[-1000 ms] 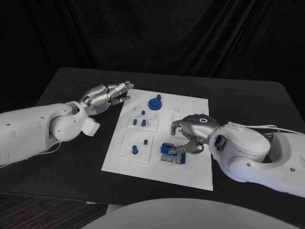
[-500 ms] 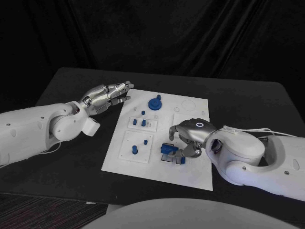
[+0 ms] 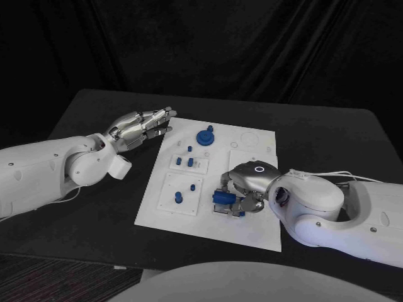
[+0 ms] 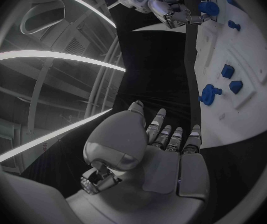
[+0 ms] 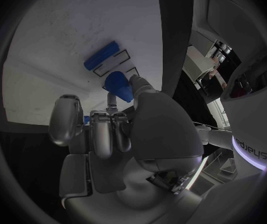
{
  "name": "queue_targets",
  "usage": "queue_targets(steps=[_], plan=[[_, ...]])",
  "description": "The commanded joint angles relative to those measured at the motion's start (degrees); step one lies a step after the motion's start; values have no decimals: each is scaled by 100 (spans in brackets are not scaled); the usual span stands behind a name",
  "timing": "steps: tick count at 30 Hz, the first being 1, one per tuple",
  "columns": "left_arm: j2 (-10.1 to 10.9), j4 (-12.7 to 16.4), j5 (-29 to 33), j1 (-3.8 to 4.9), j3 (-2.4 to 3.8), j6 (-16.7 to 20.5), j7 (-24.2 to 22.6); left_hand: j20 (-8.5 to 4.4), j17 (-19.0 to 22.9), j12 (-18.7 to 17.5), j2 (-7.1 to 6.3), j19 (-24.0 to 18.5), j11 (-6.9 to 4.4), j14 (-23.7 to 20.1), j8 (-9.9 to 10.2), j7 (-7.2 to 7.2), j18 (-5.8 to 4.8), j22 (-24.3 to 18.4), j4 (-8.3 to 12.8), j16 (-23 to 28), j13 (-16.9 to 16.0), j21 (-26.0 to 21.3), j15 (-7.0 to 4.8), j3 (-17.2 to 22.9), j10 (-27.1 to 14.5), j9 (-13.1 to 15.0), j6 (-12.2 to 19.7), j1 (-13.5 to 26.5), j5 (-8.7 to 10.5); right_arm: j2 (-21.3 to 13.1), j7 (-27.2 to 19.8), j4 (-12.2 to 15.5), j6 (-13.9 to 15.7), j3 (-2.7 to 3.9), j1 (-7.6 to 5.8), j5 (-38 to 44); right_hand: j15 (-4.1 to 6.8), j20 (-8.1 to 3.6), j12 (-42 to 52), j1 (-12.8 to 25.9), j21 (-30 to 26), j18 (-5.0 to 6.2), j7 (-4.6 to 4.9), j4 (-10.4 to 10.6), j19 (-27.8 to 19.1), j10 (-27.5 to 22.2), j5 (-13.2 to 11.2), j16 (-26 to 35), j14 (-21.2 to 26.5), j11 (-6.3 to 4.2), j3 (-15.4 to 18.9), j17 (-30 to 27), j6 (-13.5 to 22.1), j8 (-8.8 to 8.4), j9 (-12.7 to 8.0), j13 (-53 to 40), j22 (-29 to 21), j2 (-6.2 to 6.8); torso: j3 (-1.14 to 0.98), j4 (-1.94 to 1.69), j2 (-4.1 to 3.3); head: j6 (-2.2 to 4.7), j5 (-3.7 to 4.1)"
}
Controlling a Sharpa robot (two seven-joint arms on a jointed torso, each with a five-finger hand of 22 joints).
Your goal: Assemble the parts on the task board
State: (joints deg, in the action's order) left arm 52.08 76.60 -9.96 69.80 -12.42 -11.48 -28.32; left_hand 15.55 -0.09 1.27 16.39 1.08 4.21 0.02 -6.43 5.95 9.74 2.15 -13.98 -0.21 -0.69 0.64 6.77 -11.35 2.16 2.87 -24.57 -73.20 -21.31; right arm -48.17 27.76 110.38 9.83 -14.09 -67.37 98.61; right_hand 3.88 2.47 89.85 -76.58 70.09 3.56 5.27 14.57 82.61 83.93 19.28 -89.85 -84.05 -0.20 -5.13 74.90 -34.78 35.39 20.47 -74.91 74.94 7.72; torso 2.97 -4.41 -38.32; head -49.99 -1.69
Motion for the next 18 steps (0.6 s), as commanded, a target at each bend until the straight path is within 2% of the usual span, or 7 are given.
queue_targets(steps=[1,7,9,11,12,13,18], plan=[[-11,3,41,-9,6,-70,-81,8,9,23,14,35,37,-2,-22,31,64,5,30,21,-9,36,11,-6,16,5,-20,-43,-31,0,-137,1,-37,1,20,55,-5,8,15,-200,-14,56,-17,-126,7,607,192,-15,-595,-12,-61,1510,-174,13,-62,-1509,965,-34,-2,-9,-10,-1,5],[-15,-6,41,-10,6,-72,-82,9,9,22,16,36,40,-2,-20,33,64,6,27,21,-8,36,10,-4,14,4,-15,-40,-28,-9,-307,4,212,1,21,55,84,-73,15,-565,26,54,-137,-503,21,607,804,-15,-595,-123,-323,1510,-627,-130,-318,-1509,978,-157,0,3,-13,-1,-10],[-16,-7,41,-10,6,-74,-81,9,9,22,16,36,40,-2,-20,33,64,6,27,21,-8,36,10,-4,14,4,-15,-40,-28,-12,-360,4,318,1,21,54,121,-105,15,-653,65,44,-184,-627,34,607,845,-15,-595,-157,-454,1510,-816,-145,-371,-1509,989,-209,1,6,-11,-1,-14],[-16,-9,41,-10,6,-74,-79,10,9,21,17,35,41,-2,-19,34,64,4,26,21,-8,36,11,-3,14,4,-11,-38,-25,-15,-409,3,417,1,22,54,158,-150,15,-699,100,37,-214,-761,43,607,397,-15,-595,-179,-758,1510,-991,-263,-491,-1509,997,-217,1,7,-11,-1,-23],[-17,-10,41,-10,6,-74,-79,11,9,22,18,36,43,-2,-18,36,64,4,22,21,-8,36,11,-3,14,3,-7,-33,-18,-17,-429,2,463,1,22,54,168,-169,15,-706,123,32,-208,-796,46,607,-59,-15,-595,-175,-1173,1510,-1086,-353,-573,-1509,1002,-117,-1,10,-10,-1,-28],[-17,-10,41,-10,6,-74,-78,11,9,22,18,36,43,-2,-18,36,64,4,22,21,-8,36,11,-3,14,3,-7,-33,-18,-20,-446,1,505,1,22,54,146,-185,15,-555,159,35,-180,-838,54,607,-153,-15,-595,-187,-1768,1510,-1242,-447,-673,-1509,1008,85,-1,12,-10,-1,-30],[-18,-14,41,-11,6,-75,-73,12,9,21,20,37,44,-2,-18,37,64,5,17,21,-8,37,11,-2,14,3,-6,-28,-11,-31,-503,-10,627,1,22,54,171,-168,15,-444,212,17,-203,-949,68,607,-159,-15,-595,-182,-2128,1510,-1349,-478,-716,-1509,1020,107,-4,7,-10,-1,-34]])
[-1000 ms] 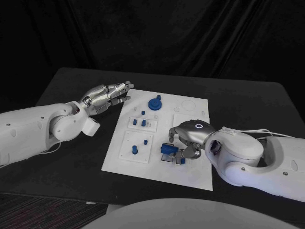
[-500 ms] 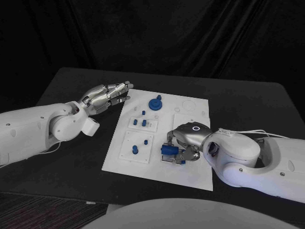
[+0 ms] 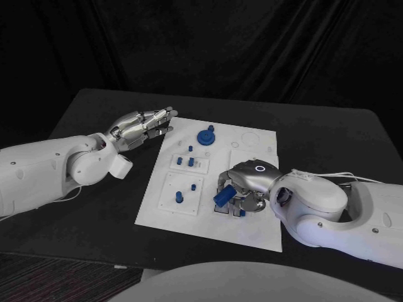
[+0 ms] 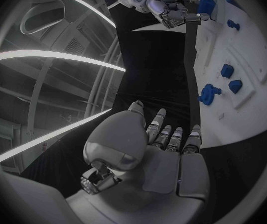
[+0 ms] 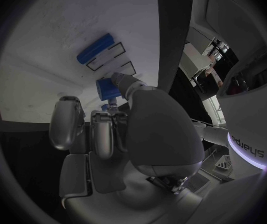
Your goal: Assemble the parts on the task board
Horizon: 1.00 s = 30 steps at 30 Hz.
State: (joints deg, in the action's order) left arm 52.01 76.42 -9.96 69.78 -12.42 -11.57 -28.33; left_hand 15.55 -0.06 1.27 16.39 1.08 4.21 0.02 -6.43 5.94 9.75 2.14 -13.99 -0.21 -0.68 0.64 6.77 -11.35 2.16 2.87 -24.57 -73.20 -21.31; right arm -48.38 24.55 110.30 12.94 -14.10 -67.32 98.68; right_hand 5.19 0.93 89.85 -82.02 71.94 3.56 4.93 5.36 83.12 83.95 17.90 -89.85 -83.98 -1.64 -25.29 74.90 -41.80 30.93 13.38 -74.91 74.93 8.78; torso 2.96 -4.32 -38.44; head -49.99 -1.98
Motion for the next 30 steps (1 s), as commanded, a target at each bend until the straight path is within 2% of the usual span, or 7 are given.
queue_targets(steps=[1,2,3,6,11,16,30], plan=[[-12,4,41,-9,6,-66,-71,12,6,21,19,37,45,-2,-18,37,64,6,17,21,-9,37,11,-2,14,3,-6,-28,-11,-12,-189,-4,326,2,17,47,45,-14,15,132,39,15,-171,-55,20,605,-29,-15,-602,-34,-174,1510,-665,-39,-15,-1509,1024,2,-3,-2,1,-1,-8],[-12,4,41,-9,6,-66,-70,12,6,21,19,37,45,-2,-18,37,64,6,17,21,-9,37,11,-2,14,3,-6,-28,-11,-13,-195,-5,334,2,17,47,47,-17,15,167,47,15,-177,-91,21,605,-34,-15,-602,-36,-244,1510,-684,-51,-25,-1509,1025,7,-4,-2,1,-1,-10],[-13,4,41,-9,6,-66,-70,12,6,21,19,37,45,-2,-18,37,64,6,17,21,-9,37,11,-2,14,3,-6,-28,-11,-15,-201,-6,341,2,17,47,55,-27,15,215,58,14,-188,-208,20,605,-149,-15,-602,-42,-432,1510,-713,-103,-59,-1509,1026,5,-5,-2,-1,-1,-10],[-13,3,41,-9,6,-68,-66,12,6,22,20,37,45,-2,-18,38,64,6,13,21,-9,37,11,-2,15,3,-7,-24,-5,-18,-220,-13,344,2,17,47,68,-38,15,280,79,13,-186,-336,22,605,-250,-15,-602,-48,-619,1510,-767,-151,-90,-1509,1030,-6,-5,-4,-1,-1,-12],[-15,2,41,-9,6,-68,-60,12,6,22,20,37,45,-2,-18,38,64,6,13,21,-9,37,11,-2,15,3,-7,-24,-5,-12,-236,-26,263,2,17,47,91,-53,15,470,113,8,-208,-575,21,605,-478,-15,-602,-58,-1028,1510,-850,-334,-186,-1509,1034,27,-2,-3,-2,-1,-17],[-18,3,41,-10,6,-72,-50,12,6,22,20,37,45,-2,-18,38,64,6,13,21,-9,37,11,-2,15,3,-7,-24,-5,2,-270,-41,43,2,16,13,82,-48,15,631,144,2,-206,-610,29,605,-562,-15,-602,-59,-1114,1510,-848,-439,-233,-1509,1039,44,-1,-1,-1,-1,-27],[-10,-5,42,-10,6,-66,-34,14,6,22,19,39,46,-2,-20,39,64,8,3,21,-9,38,12,-1,16,4,-10,-12,6,7,-392,-61,-503,2,16,-280,89,-48,15,696,103,13,-238,-759,4,605,-784,-15,-602,-79,-1246,1510,-884,-613,-305,-1509,1025,21,-1,3,-7,-1,-37]])
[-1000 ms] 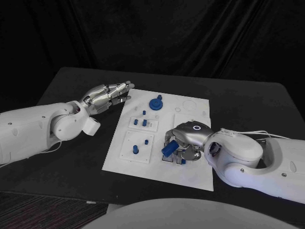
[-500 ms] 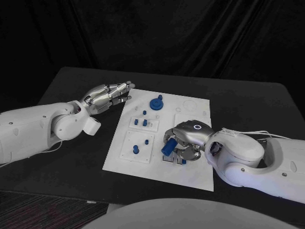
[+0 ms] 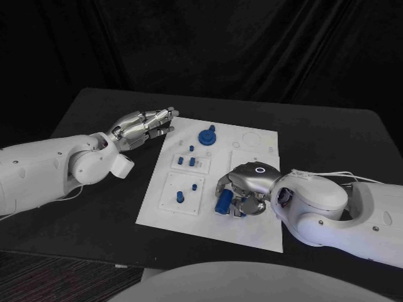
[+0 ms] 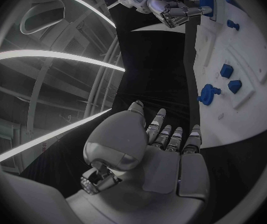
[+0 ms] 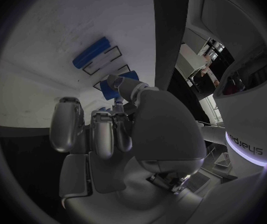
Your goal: Assemble the parts on the task board
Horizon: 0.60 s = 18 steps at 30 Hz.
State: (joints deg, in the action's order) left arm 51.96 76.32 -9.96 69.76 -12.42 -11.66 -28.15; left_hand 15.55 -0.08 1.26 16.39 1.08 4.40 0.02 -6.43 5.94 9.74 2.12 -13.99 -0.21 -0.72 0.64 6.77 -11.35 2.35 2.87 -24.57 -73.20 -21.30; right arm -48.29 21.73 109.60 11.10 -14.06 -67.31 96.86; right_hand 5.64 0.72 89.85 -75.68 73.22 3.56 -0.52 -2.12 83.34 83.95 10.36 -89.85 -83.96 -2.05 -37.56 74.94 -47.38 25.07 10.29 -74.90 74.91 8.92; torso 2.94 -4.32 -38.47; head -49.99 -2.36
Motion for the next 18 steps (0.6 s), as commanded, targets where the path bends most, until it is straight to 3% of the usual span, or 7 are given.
queue_targets(steps=[1,12,14,18], plan=[[-4,5,42,-8,6,-57,-51,14,8,22,19,40,27,-2,-20,39,64,9,3,21,-5,38,11,-1,-3,4,-10,-12,6,-2,-118,8,-335,-2,15,-100,46,-28,15,69,-21,13,305,-19,-17,605,-51,-15,-604,-40,-23,1506,-335,-37,1,-1510,1028,6,0,4,-3,-1,3],[-12,-6,42,-9,6,-69,-45,14,8,21,18,40,24,-2,-21,38,64,8,-3,21,-5,38,13,0,-5,5,-11,-5,9,-18,-225,14,-243,-2,15,-110,123,-94,15,-26,-51,22,232,-326,-53,605,-519,-15,-604,-93,-279,1506,-577,-313,-103,-1510,1017,-62,-3,4,-1,-1,0],[-14,-7,42,-9,6,-71,-45,14,8,21,18,40,24,-2,-21,38,64,8,-3,21,-5,38,13,0,-5,5,-11,-5,9,-20,-213,15,-197,-2,15,-111,125,-98,15,25,-53,23,215,-329,-58,605,-646,-15,-604,-104,-275,1506,-455,-508,-184,-1510,1014,-43,-3,4,-1,-1,-2],[-16,-10,42,-10,6,-75,-41,14,8,20,20,40,24,-2,-19,38,64,8,-5,21,-4,38,13,1,-7,3,-1,-3,10,-29,-139,11,-79,-2,15,-111,128,-103,15,41,-92,32,217,-327,-77,605,-653,-15,-604,-108,-260,1506,-307,-705,-270,-1510,1001,-29,-3,0,5,-1,0]])
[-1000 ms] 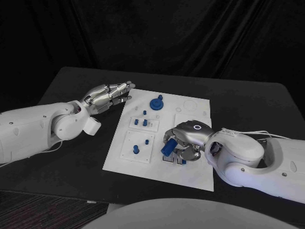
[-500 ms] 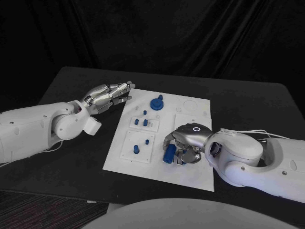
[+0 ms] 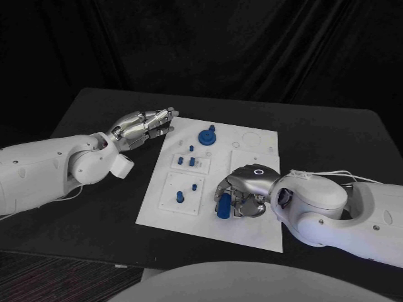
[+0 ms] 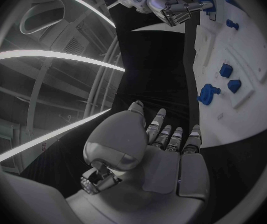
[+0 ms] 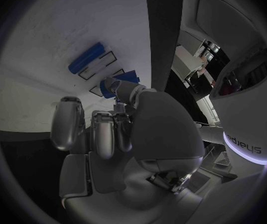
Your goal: Assemble the parts on the task board
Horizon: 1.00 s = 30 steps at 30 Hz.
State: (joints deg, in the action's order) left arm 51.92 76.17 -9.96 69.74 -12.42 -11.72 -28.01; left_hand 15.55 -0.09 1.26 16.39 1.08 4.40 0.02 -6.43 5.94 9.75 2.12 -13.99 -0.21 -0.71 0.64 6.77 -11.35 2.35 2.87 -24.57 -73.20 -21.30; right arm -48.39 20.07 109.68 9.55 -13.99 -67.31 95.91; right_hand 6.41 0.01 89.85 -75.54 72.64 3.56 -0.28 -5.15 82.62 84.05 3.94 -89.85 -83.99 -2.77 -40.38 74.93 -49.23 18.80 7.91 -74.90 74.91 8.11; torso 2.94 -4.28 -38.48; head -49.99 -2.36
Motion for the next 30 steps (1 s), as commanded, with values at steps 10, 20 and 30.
queue_targets(steps=[10,20,30], plan=[[-10,-3,42,-11,6,-82,-42,15,9,20,26,40,23,-2,-20,37,64,9,-13,21,-5,38,17,6,-7,4,-3,3,12,-64,216,-4,367,-8,15,-17,32,-21,15,39,-107,45,238,12,-40,595,-4,-15,-601,-6,56,1507,-227,-110,-51,-1510,981,-2,3,-6,5,-1,-2],[-15,-10,42,-16,6,-98,-25,16,9,18,31,40,19,-2,-21,35,64,7,-22,21,-4,38,27,12,-9,4,-4,10,15,-101,411,-29,494,-8,15,256,22,-11,15,28,-169,58,238,8,-69,595,-16,-15,-601,4,112,1507,-197,-175,-81,-1510,963,16,-2,-6,11,-1,-12],[4,-11,42,-20,6,-99,-9,16,9,18,34,40,15,-2,-22,31,64,6,-25,21,-4,38,35,24,-10,4,-4,9,-1,-296,235,97,1117,-8,14,361,-107,95,15,339,-56,24,401,559,2,595,-16,-15,-601,123,904,1507,291,-451,-223,-1510,996,45,1,-3,7,-1,-37]])
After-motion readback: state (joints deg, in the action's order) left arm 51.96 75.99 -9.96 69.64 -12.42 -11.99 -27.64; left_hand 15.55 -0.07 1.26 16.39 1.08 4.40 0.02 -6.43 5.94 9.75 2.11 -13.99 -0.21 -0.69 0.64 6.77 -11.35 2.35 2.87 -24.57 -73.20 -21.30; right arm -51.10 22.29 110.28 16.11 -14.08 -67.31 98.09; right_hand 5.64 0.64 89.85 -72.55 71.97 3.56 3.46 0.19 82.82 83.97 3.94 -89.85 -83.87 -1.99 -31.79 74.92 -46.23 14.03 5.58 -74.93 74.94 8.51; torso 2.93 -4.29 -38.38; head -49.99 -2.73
